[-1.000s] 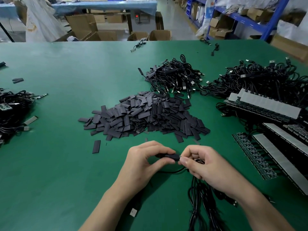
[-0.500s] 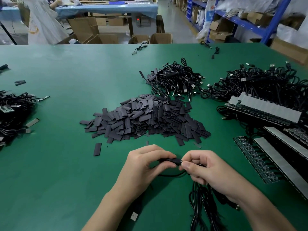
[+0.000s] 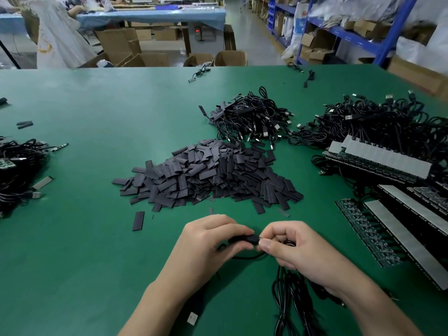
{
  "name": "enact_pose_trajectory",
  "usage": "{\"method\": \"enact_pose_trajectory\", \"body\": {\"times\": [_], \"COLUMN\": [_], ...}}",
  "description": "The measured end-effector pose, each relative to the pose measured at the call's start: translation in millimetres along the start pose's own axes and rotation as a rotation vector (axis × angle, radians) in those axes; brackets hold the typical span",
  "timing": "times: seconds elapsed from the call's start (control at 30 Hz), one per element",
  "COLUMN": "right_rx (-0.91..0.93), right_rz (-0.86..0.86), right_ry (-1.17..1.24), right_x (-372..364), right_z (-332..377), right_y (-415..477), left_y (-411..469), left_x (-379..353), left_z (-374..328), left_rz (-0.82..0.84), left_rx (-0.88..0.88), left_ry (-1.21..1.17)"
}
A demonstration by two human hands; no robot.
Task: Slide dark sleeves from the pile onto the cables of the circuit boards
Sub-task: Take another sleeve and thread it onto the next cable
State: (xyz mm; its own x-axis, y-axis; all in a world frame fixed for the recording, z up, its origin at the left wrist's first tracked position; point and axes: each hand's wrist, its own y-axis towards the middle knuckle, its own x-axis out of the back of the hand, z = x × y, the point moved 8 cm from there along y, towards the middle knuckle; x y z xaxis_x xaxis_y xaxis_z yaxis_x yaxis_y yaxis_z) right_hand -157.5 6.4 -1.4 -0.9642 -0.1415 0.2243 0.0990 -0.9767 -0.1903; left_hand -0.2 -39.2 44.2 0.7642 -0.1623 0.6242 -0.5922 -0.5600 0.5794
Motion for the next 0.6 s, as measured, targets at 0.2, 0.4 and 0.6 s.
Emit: {"method": "enact_pose_trajectory", "body": {"times": [0.2, 0.4, 0.6], "right_rx": [0.009, 0.006, -0.003], "right_rz": [0.015, 0.045, 0.048], "right_ry": [0.039, 0.103, 0.065], "right_x": [-2.2, -3.6, -1.9], "right_z": [2.1, 5.7, 5.9], "right_y": [-0.2, -1.4, -3.0], "left_y": [1.6, 0.1, -2.2], "left_x": [1.4, 0.8, -2.4], "left_z": [-4.4, 2.6, 0.0], "left_rz": [-0.031, -0.051, -0.051], "left_rx": [-0.042, 0.037, 0.021], "left_ry": [0.035, -0.087, -0.107]}}
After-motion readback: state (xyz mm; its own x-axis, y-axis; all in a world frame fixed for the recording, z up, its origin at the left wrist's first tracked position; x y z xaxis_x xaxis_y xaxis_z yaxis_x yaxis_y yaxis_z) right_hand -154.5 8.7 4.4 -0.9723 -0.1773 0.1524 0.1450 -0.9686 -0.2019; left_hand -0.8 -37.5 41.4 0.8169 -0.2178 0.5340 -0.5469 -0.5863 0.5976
